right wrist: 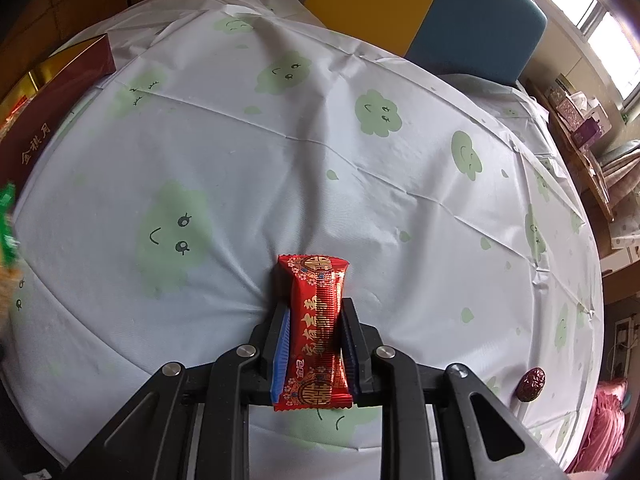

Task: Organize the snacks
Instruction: 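Carry the WEIDAN cracker pack into the gold tray and open the left gripper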

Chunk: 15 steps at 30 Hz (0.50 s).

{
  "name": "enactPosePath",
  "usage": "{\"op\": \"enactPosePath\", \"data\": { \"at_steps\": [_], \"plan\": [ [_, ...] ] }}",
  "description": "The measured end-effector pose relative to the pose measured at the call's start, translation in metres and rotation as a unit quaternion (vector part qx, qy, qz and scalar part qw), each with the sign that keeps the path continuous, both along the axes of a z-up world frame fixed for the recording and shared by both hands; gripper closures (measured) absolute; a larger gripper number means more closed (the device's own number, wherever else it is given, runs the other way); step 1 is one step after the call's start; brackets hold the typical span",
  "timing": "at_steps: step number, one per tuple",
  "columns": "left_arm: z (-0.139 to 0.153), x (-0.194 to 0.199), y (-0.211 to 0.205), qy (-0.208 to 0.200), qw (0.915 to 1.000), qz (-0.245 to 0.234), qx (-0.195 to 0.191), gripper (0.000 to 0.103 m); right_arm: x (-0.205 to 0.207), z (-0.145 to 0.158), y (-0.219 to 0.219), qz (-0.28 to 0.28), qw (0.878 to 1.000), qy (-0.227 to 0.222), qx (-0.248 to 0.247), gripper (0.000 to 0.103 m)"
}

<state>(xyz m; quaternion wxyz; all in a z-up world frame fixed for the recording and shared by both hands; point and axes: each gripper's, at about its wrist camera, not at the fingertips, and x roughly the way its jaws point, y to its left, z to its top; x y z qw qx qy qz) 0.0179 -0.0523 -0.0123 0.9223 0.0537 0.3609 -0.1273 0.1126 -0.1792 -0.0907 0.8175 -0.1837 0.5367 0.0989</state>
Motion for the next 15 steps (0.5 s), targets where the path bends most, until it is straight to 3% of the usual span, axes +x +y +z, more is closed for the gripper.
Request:
{"op": "enactPosePath", "data": {
  "at_steps": [6, 10, 15],
  "plan": [
    [0.026, -0.006, 0.030, -0.014, 0.9990, 0.027, -0.032, 0.055, -0.002, -0.001, 0.000, 0.005, 1.000, -0.006, -0.005, 0.080],
    [0.038, -0.001, 0.065, -0.013, 0.9959, 0.071, -0.055, 0.055, -0.005, -0.002, 0.002, 0.006, 1.000, -0.007, -0.007, 0.080],
    [0.042, 0.013, 0.125, 0.008, 0.9829, 0.160, -0.090, 0.055, -0.007, -0.002, 0.005, 0.007, 1.000, -0.010, -0.013, 0.080]
  ]
}}
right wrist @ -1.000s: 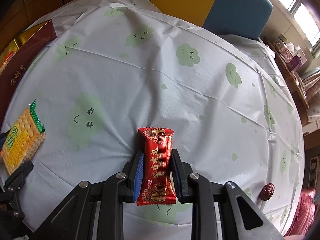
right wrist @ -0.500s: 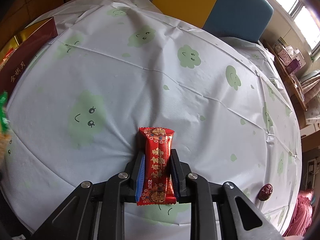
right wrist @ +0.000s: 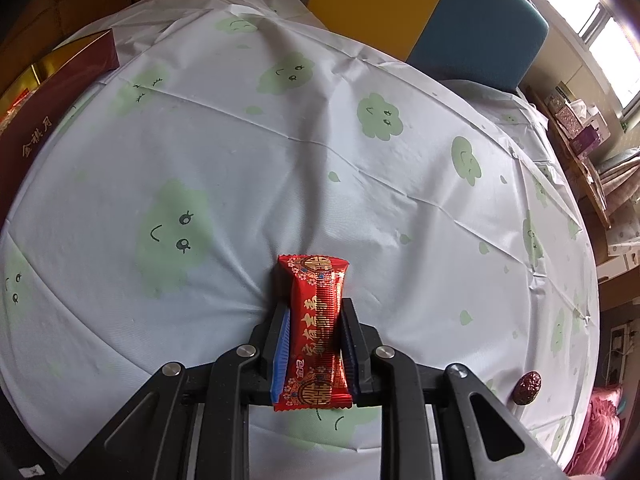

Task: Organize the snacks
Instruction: 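Carry the WEIDAN cracker pack into the gold tray and open the left gripper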

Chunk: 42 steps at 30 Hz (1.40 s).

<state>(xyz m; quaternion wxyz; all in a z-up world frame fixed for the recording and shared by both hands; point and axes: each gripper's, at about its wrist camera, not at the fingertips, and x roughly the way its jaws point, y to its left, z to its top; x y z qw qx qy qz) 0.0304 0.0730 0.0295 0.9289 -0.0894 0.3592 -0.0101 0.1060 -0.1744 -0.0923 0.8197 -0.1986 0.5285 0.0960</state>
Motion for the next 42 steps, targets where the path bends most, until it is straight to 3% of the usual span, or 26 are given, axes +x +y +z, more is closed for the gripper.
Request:
{"op": "enactPosePath", "data": {
  "at_steps": [5, 13, 19, 23, 42],
  "plan": [
    [-0.006, 0.011, 0.060, 0.032, 0.9952, 0.083, -0.041, 0.055, -0.002, 0.000, 0.004, 0.005, 1.000, -0.003, -0.010, 0.080],
    [-0.014, 0.035, 0.099, 0.062, 0.9873, 0.145, -0.016, 0.055, -0.002, 0.000, 0.003, 0.007, 1.000, -0.002, -0.010, 0.080],
    [-0.021, 0.060, 0.097, 0.065, 0.9869, 0.148, 0.003, 0.053, -0.002, 0.000, 0.003, 0.007, 1.000, -0.002, -0.010, 0.080],
    [-0.040, 0.080, 0.106, 0.107, 0.9787, 0.175, 0.010, 0.047, -0.003, 0.000, 0.005, 0.008, 1.000, -0.003, -0.011, 0.080],
    [-0.021, 0.018, 0.074, 0.063, 0.9872, 0.143, 0.032, 0.046, -0.003, 0.001, 0.005, 0.009, 1.000, -0.006, -0.017, 0.080]
  ]
}}
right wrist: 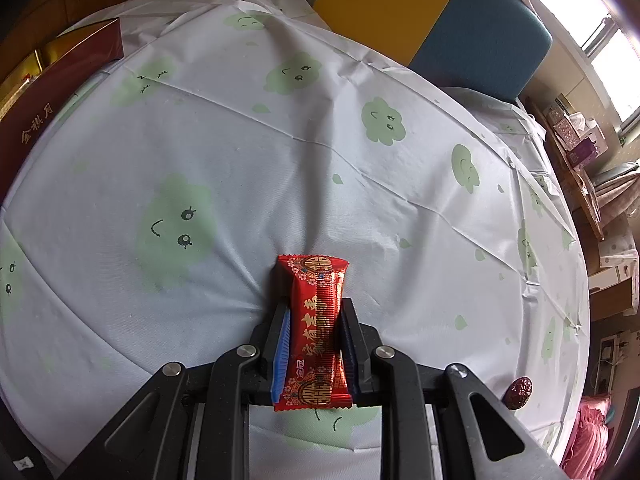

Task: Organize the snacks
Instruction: 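Carry the WEIDAN cracker pack into the gold tray and open the left gripper, then carry the red candy bar into the gold tray and open the right gripper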

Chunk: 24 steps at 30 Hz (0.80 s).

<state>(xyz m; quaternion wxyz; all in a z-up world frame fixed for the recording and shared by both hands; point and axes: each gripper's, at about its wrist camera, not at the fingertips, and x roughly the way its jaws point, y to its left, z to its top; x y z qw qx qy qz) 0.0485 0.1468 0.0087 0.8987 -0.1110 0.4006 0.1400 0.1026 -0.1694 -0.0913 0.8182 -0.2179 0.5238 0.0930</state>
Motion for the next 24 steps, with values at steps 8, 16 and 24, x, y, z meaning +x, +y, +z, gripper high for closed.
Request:
{"op": "enactPosePath", "data": {
  "at_steps": [8, 16, 24],
  "plan": [
    [0.005, -0.021, -0.005, -0.005, 1.0000, -0.006, 0.000, 0.046, 0.000, 0.000, 0.000, -0.001, 1.000, -0.001, -0.001, 0.081],
    [0.009, -0.037, -0.007, -0.014, 0.9997, -0.010, 0.015, 0.046, 0.001, 0.000, 0.000, -0.009, 1.000, 0.002, 0.000, 0.081],
    [0.011, -0.047, -0.002, -0.020, 0.9996, -0.009, 0.015, 0.046, 0.009, 0.001, -0.004, -0.029, 0.999, 0.017, 0.011, 0.082]
  ]
}}
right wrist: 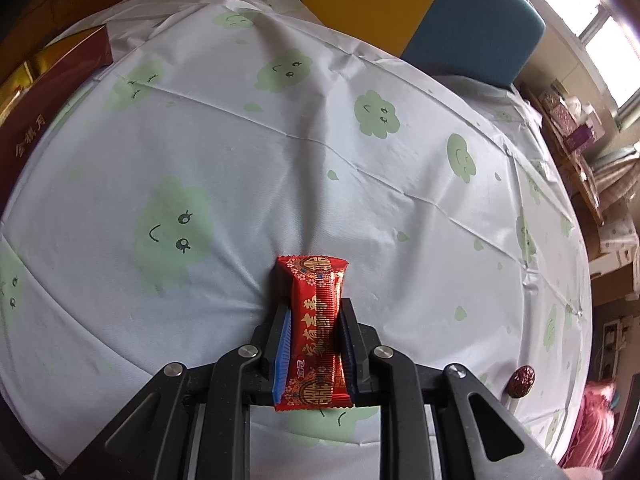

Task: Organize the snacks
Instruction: 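Carry the red candy bar into the gold tray and open the right gripper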

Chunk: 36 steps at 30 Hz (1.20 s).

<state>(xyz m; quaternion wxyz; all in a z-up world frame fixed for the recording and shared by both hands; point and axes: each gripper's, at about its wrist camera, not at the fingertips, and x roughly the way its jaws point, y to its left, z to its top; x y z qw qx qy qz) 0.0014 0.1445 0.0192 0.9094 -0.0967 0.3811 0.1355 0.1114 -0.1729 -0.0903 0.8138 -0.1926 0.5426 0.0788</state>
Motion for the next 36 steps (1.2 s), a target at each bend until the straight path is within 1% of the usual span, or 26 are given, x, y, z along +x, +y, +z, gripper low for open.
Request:
{"op": "enactPosePath", "data": {
  "at_steps": [4, 12, 16, 18, 22, 26, 30, 36],
  "plan": [
    [-0.003, -0.002, 0.000, 0.004, 1.0000, -0.001, -0.004, 0.046, 0.004, 0.001, -0.008, -0.020, 1.000, 0.013, 0.020, 0.082],
    [-0.006, -0.007, 0.010, 0.001, 0.9999, 0.013, -0.008, 0.046, 0.011, 0.000, -0.011, -0.033, 0.999, 0.026, 0.017, 0.082],
    [-0.008, -0.009, 0.018, 0.002, 0.9997, 0.023, -0.010, 0.046, 0.013, 0.002, -0.013, -0.041, 0.998, 0.027, 0.029, 0.082],
    [-0.008, -0.009, 0.021, 0.001, 0.9996, 0.027, -0.010, 0.046, 0.013, 0.005, -0.016, -0.048, 0.998, 0.022, 0.038, 0.082],
    [-0.010, -0.009, 0.024, 0.003, 0.9995, 0.031, -0.011, 0.046, 0.006, 0.020, -0.005, -0.036, 0.998, 0.003, 0.059, 0.082],
    [-0.010, -0.010, 0.024, 0.002, 0.9995, 0.031, -0.010, 0.046, 0.000, 0.041, 0.022, -0.011, 0.995, -0.014, 0.097, 0.082],
    [-0.009, -0.010, 0.025, 0.002, 0.9995, 0.031, -0.009, 0.046, -0.014, 0.059, 0.065, 0.036, 0.991, -0.025, 0.129, 0.082],
    [-0.008, -0.011, 0.025, 0.001, 0.9994, 0.033, -0.006, 0.045, -0.038, 0.082, 0.135, 0.111, 0.977, -0.026, 0.182, 0.082]
  ]
}}
